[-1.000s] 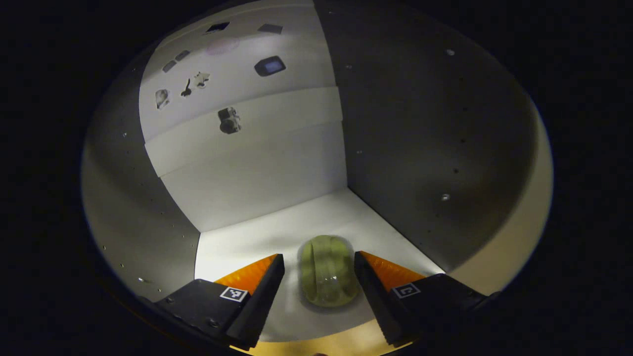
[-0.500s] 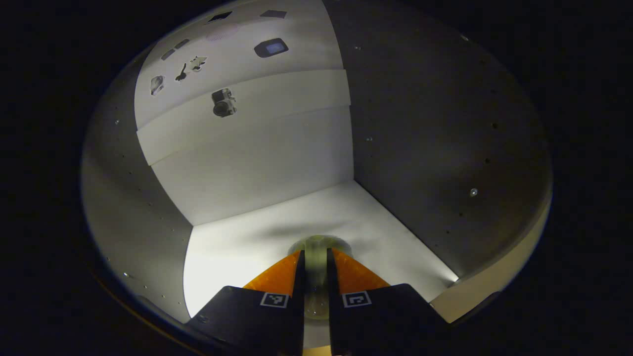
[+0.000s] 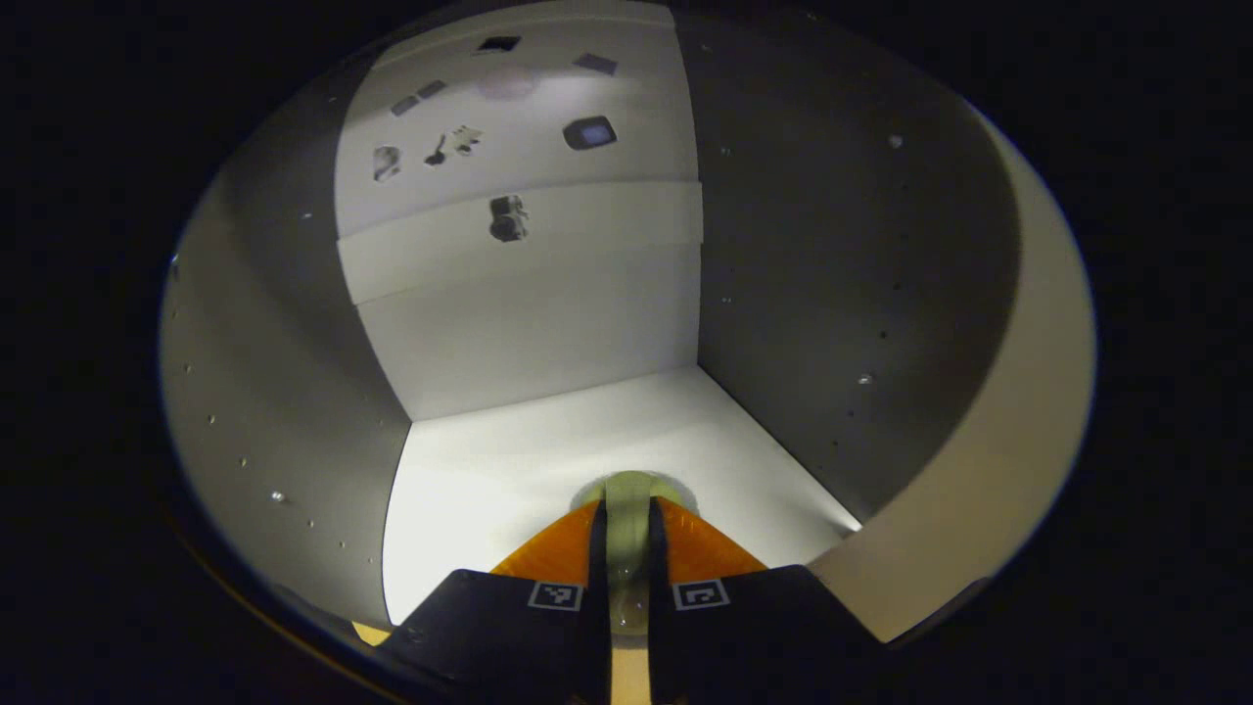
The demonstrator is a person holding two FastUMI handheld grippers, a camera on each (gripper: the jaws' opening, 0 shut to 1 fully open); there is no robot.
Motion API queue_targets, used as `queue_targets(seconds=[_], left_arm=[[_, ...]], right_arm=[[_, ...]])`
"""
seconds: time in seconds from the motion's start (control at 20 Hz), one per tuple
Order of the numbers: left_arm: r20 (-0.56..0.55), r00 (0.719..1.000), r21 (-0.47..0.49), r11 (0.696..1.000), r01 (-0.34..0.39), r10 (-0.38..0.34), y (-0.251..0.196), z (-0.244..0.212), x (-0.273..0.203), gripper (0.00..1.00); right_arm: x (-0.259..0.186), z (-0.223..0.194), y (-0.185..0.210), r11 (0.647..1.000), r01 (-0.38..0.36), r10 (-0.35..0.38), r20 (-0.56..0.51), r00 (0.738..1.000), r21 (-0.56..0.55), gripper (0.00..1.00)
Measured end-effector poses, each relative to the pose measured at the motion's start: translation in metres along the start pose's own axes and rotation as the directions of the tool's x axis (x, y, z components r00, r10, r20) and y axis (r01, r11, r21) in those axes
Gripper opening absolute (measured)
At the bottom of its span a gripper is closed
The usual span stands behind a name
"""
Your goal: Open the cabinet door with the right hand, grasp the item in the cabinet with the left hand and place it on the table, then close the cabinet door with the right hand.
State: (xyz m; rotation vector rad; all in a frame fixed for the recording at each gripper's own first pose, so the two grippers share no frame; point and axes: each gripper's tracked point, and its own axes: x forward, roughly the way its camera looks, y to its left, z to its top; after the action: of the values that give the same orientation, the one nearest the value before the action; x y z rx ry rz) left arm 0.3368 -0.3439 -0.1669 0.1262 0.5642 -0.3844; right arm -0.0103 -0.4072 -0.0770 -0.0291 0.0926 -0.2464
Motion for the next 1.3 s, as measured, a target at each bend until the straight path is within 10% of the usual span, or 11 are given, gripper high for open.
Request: queue_targets(seconds=[0.65, 1.3], left_arm=[[0.098, 0.995, -0.033, 0.999, -0.032, 0.035, 0.042, -0.093, -0.166, 0.19], [0.038, 0.997, -0.029, 0.997, -0.066, 0.067, 0.030, -0.258, -0.199, 0.19]], right_arm=[[-0.024, 0.030, 0.051, 1.000, -0.028, 0.026, 0.074, 0.997, 0.015, 0.98], [-0.048, 0.041, 0.074, 1.000, 0.003, -0.003, 0.093, 0.996, -0.003, 0.98]])
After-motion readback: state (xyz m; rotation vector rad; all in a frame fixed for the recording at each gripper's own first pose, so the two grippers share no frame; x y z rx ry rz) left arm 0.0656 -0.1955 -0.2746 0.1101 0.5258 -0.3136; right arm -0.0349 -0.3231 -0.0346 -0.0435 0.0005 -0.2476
